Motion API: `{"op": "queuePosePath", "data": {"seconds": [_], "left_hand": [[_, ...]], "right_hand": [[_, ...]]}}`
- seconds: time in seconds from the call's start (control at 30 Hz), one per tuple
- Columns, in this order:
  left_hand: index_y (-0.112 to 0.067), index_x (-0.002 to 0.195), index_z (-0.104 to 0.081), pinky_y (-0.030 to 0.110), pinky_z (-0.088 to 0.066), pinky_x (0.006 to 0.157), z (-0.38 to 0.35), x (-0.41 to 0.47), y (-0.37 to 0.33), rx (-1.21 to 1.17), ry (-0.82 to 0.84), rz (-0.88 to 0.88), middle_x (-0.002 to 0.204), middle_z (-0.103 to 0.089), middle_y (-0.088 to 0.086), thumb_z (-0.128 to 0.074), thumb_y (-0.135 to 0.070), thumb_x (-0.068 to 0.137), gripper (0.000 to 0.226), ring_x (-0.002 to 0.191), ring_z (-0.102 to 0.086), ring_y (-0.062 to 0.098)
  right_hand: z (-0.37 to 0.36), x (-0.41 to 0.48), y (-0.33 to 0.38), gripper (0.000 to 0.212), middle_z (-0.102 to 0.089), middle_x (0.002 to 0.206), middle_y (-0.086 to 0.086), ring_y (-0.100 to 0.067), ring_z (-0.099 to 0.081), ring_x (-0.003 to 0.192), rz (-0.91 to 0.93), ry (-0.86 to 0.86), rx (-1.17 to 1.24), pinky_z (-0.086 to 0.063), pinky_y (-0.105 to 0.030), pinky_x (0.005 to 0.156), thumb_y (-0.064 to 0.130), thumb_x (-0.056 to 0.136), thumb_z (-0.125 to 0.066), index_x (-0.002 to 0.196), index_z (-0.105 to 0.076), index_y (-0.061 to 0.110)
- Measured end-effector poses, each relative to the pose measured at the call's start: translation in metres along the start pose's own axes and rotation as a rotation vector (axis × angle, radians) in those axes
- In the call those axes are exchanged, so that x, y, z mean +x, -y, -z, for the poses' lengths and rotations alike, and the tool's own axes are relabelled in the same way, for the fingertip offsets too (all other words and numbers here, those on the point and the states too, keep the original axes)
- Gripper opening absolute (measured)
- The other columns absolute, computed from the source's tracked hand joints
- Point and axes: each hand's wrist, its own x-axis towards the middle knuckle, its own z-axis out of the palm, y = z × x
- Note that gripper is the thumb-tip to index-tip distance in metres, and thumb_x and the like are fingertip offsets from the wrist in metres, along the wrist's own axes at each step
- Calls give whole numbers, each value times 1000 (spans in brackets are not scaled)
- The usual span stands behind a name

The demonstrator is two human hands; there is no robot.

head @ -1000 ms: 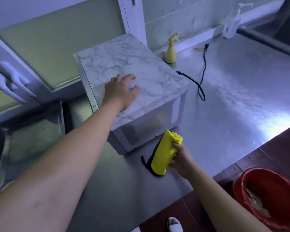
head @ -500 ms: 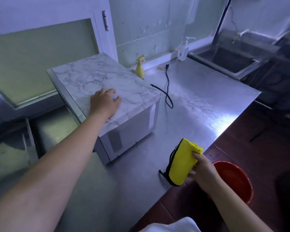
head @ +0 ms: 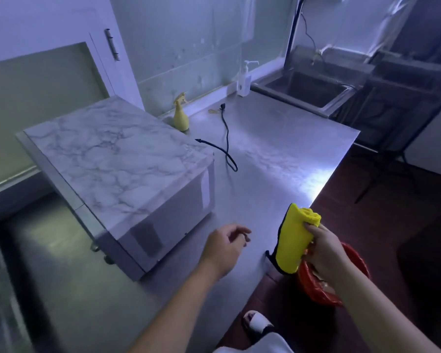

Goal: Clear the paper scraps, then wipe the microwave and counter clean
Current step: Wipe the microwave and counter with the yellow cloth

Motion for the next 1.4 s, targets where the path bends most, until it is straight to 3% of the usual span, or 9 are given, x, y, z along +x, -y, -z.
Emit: {"op": "queuePosePath", "data": {"seconds": [0.17,0.4,0.5,0.63,0.83,1.0,1.2,1.3,1.4], "left_hand": [[-16,87,-71,20,-48,60,-29,21,26,-240,-125,405,75,-73,-1,-56,-2,94,22,67,-63,13],[-7,102,-68,21,-50,58,-60,66,18,-402,-240,651,88,-71,7,-55,-4,95,15,70,-64,16],[-6,105,-66,26,-49,67,-72,80,18,-441,-296,696,94,-68,10,-52,-4,97,17,75,-63,18],[-8,105,-67,31,-50,72,-73,90,19,-565,-415,728,93,-71,10,-53,-5,98,16,78,-65,20],[-9,112,-64,34,-50,75,-30,73,21,-933,-838,597,103,-68,13,-50,-9,99,20,85,-63,24],[-18,129,-56,33,-44,93,24,31,-2,-1073,-1417,390,130,-51,7,-55,-23,97,32,114,-54,23],[-14,145,-45,41,-48,101,105,1,-30,-992,-1567,132,144,-53,10,-64,-42,88,66,132,-52,29],[-18,151,-36,49,-43,108,127,20,-34,-992,-1518,308,149,-47,10,-71,-53,82,85,134,-49,33],[-24,151,-27,42,-38,110,124,47,-29,-887,-1785,497,152,-38,9,-88,-53,63,111,130,-48,31]], "right_hand": [[-3,60,28,36,-63,121,-10,-33,-65,95,13,-69,-54,-54,-46,78,15,100,-55,134,-59,21],[-9,160,87,12,-61,83,9,-12,-58,80,603,119,-576,-45,-31,75,28,91,-63,99,-71,23],[-9,196,75,31,-65,106,3,-23,-60,102,733,344,-1028,-45,-33,86,9,87,-66,116,-71,20],[-8,215,49,49,-45,149,3,-22,-36,142,347,764,-1741,-35,-36,110,35,92,-63,140,-53,34],[-68,218,109,26,-74,99,9,-10,-66,88,342,846,-1467,-51,-27,80,46,99,-52,101,-71,28],[-161,183,170,42,-68,55,-2,-9,-58,45,603,970,-1067,-43,-18,49,37,103,-50,71,-71,20],[-281,132,184,4,-73,94,13,-4,-68,85,889,1163,-956,-53,-31,81,36,88,-69,86,-73,36],[-347,115,170,32,-59,132,7,-12,-58,112,1026,1214,-1033,-43,-26,93,41,90,-67,119,-66,29],[-413,112,147,59,-38,155,0,-21,-40,138,1132,1205,-1247,-34,-33,109,48,93,-60,144,-47,22]]}}
